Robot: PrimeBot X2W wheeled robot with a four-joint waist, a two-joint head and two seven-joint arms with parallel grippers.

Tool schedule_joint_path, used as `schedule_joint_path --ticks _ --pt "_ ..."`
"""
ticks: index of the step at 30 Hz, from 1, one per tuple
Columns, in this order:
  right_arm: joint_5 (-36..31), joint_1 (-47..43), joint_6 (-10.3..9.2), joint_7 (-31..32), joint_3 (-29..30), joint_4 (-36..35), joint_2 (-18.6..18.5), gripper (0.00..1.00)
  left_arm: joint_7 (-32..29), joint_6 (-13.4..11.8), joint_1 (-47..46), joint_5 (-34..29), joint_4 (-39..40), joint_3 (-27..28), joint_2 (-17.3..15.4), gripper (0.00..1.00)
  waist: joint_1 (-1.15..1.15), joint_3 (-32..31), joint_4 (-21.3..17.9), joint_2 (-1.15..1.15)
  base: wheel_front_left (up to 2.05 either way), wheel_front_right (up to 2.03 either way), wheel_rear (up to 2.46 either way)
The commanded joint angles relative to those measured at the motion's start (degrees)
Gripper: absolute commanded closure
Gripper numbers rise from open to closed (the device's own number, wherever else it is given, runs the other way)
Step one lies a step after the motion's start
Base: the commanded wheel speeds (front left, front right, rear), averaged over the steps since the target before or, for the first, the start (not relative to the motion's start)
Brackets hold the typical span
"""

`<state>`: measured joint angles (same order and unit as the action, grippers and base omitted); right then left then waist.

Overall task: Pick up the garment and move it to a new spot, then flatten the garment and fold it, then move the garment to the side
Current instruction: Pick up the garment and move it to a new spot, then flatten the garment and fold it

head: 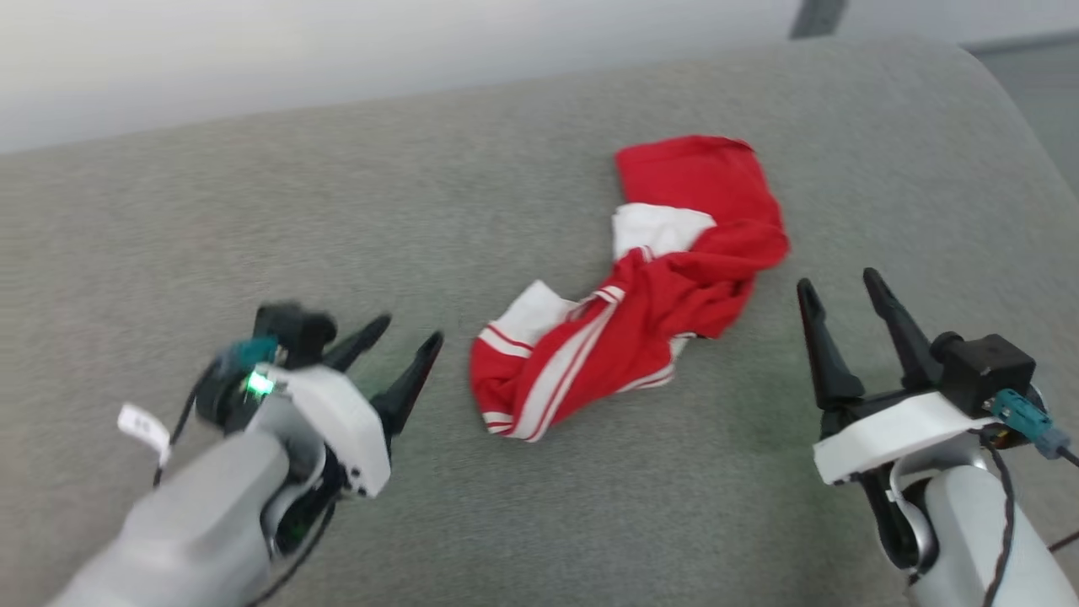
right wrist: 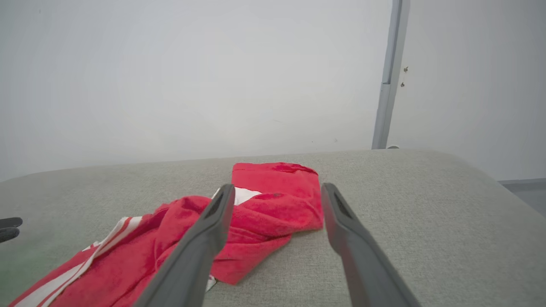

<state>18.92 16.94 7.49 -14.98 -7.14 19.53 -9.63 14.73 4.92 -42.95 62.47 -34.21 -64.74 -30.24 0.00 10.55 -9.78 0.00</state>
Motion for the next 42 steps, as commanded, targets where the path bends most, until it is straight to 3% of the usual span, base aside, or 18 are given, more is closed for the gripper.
schedule_joint_path --ticks 1,7,12,18,23,28,42 --pt "-0.16 -0.82 0.00 -0.28 0.04 0.11 -0.27 0.00 0.43 -0.40 1.11 -0.07 -0.23 0.60 0.34 0.00 0.00 -1.73 2.44 0.00 0.00 0.00 0.00" --pt "-0.59 -3.67 0.00 -0.28 0.66 0.19 -2.91 0.00 0.50 -3.79 15.22 -6.04 2.45 19.94 3.37 0.00 0.00 -4.69 6.61 0.00 0.00 0.00 0.00" --pt "0.09 -8.35 -0.01 -0.28 2.13 -0.12 -4.17 0.00 0.47 -4.09 30.81 -16.45 8.18 39.79 7.72 0.00 0.00 -8.02 8.92 0.00 0.00 0.00 0.00" --pt "0.53 -12.13 -0.01 -0.28 4.85 -1.23 -4.30 0.00 0.47 -3.16 40.86 -27.77 15.01 53.20 12.30 0.00 0.00 -10.02 9.68 0.00 0.00 0.00 0.00" --pt "0.40 -13.76 -0.01 -0.28 7.06 -3.29 -4.44 0.00 0.47 -2.20 45.72 -37.66 21.00 59.64 14.68 0.00 0.00 -10.52 9.59 0.00 0.00 0.00 0.00" --pt "1.03 -14.52 -0.01 -0.28 9.94 -5.67 -3.82 0.00 0.47 -1.29 48.51 -43.54 25.89 63.65 17.18 0.00 0.00 -10.36 9.74 0.00 0.00 0.00 0.00" --pt "0.34 -13.83 -0.01 -0.29 10.08 -6.46 -2.85 0.00 0.48 1.63 48.66 -47.73 26.96 67.24 21.30 0.00 0.00 -8.72 8.70 0.00 0.00 0.00 0.00"
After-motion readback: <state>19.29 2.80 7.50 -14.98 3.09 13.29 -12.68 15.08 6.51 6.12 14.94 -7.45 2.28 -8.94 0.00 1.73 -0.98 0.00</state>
